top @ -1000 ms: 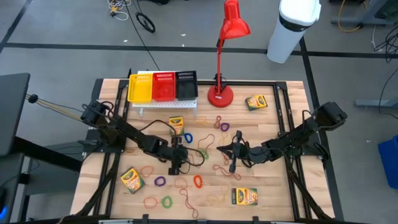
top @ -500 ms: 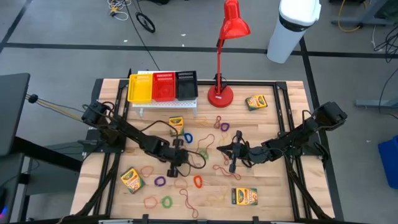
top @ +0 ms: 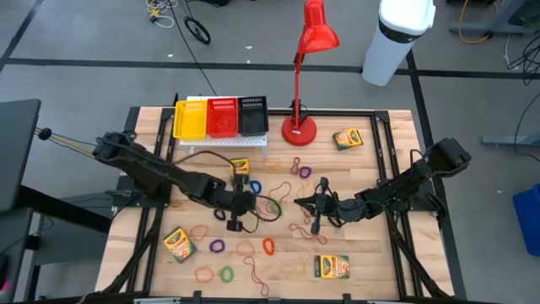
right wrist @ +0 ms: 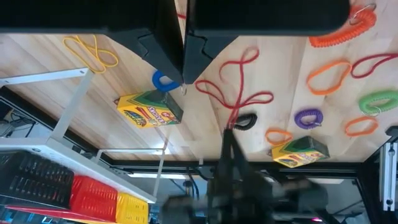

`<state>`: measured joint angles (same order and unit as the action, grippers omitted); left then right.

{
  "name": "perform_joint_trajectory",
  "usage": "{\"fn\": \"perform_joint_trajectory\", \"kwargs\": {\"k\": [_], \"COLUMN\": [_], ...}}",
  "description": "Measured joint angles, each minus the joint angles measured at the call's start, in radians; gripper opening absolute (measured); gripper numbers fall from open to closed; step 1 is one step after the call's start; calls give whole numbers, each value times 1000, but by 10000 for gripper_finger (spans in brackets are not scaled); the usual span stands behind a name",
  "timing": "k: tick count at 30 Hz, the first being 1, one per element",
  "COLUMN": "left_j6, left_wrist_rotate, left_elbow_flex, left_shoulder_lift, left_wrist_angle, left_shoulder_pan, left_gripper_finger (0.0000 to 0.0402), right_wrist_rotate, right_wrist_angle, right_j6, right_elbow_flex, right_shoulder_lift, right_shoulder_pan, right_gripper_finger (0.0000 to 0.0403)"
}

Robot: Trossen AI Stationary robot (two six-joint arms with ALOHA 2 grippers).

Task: Pick & Place Office Desk Supplies
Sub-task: Put the red rubber band into the black bin on the shelf

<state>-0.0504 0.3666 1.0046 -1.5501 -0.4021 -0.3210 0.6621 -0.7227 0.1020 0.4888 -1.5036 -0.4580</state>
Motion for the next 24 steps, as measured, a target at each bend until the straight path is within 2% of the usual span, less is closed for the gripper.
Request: {"fn": "perform_joint_trajectory", "kwargs": {"k": [9,15,19,24], "left_j6": [-21,-26,-11,112], "left_wrist_rotate": [183,315,339,339], "left_elbow_flex": [0,0,0,48], "left_shoulder_lift": [233,331,370,386], "left_wrist_angle": [18,22,48,106], "left_shoulder_pan": [8,36,93,205], "left_gripper_finger": [5,5,5,5], "right_wrist_rotate": [0,0,0,0], "right_wrist_angle": [6,8,9,8], "right_j6": [2,3,3,5], "right_elbow_flex": [0,0,0,0], "right_shoulder_lift": [0,0,0,0], "right_shoulder_pan": [0,0,0,0], "right_gripper_finger": [21,21,21,21]}}
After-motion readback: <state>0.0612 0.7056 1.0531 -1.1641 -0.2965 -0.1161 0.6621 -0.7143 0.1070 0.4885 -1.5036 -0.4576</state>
